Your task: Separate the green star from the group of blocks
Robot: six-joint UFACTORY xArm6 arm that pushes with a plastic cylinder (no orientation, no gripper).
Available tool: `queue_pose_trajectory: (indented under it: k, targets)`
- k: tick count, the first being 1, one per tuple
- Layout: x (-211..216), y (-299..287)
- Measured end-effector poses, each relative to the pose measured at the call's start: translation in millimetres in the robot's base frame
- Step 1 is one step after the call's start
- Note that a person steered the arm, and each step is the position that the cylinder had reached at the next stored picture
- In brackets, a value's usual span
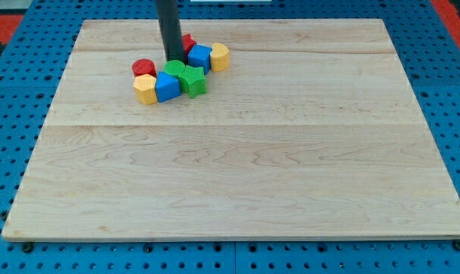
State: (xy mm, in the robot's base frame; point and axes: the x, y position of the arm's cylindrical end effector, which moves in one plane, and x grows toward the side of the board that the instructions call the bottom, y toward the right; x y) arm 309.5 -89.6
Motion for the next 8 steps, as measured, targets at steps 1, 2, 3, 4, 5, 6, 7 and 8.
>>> queue_pose_trajectory:
  k: [1, 2, 3, 4, 5, 6, 7, 8]
  targets:
    - [24, 20]
    - [48, 40]
    - [67, 51]
    - [55, 80]
    - [39, 40]
    - [18, 39]
    - [3, 40]
    - [-1, 37]
